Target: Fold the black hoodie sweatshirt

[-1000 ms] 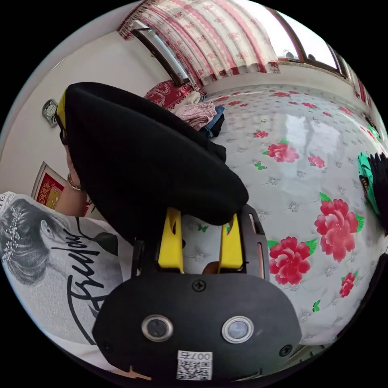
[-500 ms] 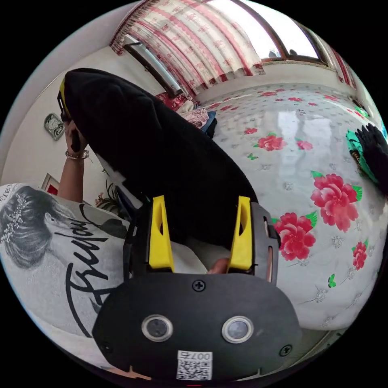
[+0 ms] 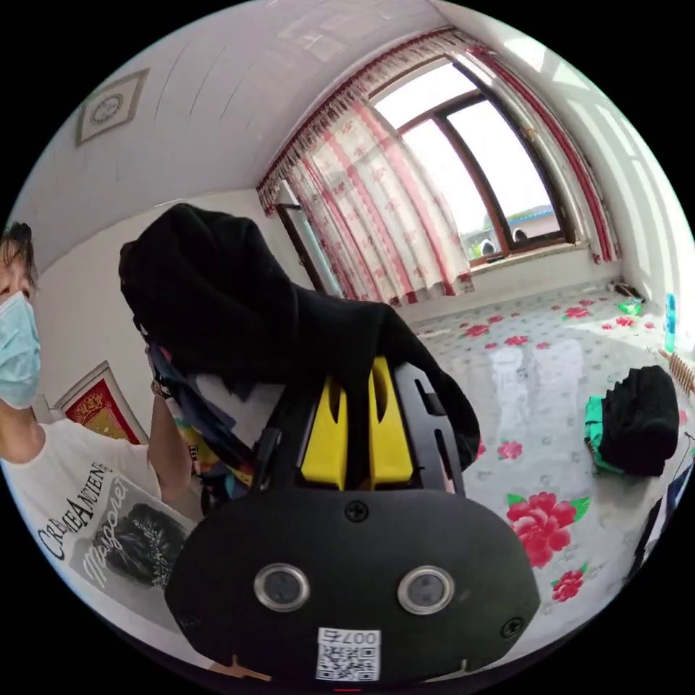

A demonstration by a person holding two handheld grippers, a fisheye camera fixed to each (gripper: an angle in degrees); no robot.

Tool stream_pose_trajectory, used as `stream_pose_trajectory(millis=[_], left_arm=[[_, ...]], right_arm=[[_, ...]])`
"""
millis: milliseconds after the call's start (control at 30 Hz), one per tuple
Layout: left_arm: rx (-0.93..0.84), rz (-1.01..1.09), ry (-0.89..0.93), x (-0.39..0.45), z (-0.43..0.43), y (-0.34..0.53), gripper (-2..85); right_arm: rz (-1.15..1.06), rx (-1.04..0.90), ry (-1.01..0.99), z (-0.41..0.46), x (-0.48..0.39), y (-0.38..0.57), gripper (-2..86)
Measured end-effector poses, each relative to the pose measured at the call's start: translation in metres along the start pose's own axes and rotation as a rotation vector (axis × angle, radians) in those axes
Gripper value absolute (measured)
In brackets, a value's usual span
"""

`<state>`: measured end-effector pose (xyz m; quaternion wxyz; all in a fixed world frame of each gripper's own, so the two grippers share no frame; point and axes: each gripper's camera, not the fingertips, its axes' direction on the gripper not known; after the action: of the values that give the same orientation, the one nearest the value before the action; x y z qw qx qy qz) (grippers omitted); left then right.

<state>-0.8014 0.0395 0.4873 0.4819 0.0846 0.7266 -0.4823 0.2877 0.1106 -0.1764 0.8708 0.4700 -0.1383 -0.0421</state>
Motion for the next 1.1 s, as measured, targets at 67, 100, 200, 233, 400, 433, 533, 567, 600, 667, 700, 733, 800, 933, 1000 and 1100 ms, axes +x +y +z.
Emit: stream_pose_trajectory(millis=[67,100,200,233,400,433,533,567,600,667,700,733,800,933,1000,1100], left_arm=[[0.069,0.046,-0.068,0.009,-0.023,-0.010,-0.8],[0.089,0.050,-0.090,0.010,-0.032,-0.010,-0.8],[0.181,0.042,-0.195,0.012,-0.081,0.010,-0.8],[0.204,0.037,-0.220,0.009,-0.098,0.023,-0.8],[0.264,-0.072,-0.454,-0.011,-0.164,0.092,-0.7],[0.292,-0.144,-0.535,-0.022,-0.184,0.116,-0.7],[0.257,-0.323,-0.806,-0.052,-0.234,0.188,-0.4],[0.182,-0.428,-0.966,-0.065,-0.254,0.220,-0.1],[0.136,-0.487,-1.043,-0.071,-0.265,0.236,0.1],[-0.091,-0.750,-1.246,-0.095,-0.301,0.303,0.1],[-0.127,-0.783,-1.272,-0.096,-0.308,0.318,0.0],[-0.151,-0.841,-1.299,-0.092,-0.321,0.347,0.2],[-0.178,-0.923,-1.322,-0.083,-0.336,0.380,1.1],[-0.319,-1.072,-1.416,-0.078,-0.345,0.433,3.3],[-0.377,-1.086,-1.417,-0.092,-0.339,0.444,3.5],[-0.428,-1.052,-1.356,-0.138,-0.322,0.451,3.9]], right_arm=[[-0.105,0.120,0.077,-0.041,-0.025,-0.045,8.1],[-0.185,0.157,0.116,-0.058,-0.045,-0.071,8.1],[-0.361,0.179,0.132,-0.069,-0.092,-0.118,8.1],[-0.388,0.171,0.126,-0.066,-0.098,-0.126,8.1],[-0.421,-0.036,0.078,0.041,-0.113,-0.158,8.3],[-0.403,-0.083,0.064,0.061,-0.108,-0.157,8.4],[-0.334,-0.328,0.007,0.172,-0.069,-0.124,9.3],[-0.323,-0.447,-0.008,0.215,-0.049,-0.093,9.4],[-0.269,-0.588,-0.042,0.251,-0.028,-0.056,9.3],[-0.144,-0.714,-0.151,0.282,0.001,0.004,8.8],[-0.062,-0.751,-0.210,0.289,0.018,0.044,8.3],[-0.021,-0.759,-0.234,0.289,0.026,0.065,8.3],[0.126,-0.775,-0.221,0.269,0.057,0.140,8.1],[0.257,-0.833,-0.049,0.210,0.099,0.207,8.9],[0.277,-0.801,0.121,0.167,0.120,0.213,9.7],[0.272,-0.795,0.297,0.139,0.138,0.213,11.0]])
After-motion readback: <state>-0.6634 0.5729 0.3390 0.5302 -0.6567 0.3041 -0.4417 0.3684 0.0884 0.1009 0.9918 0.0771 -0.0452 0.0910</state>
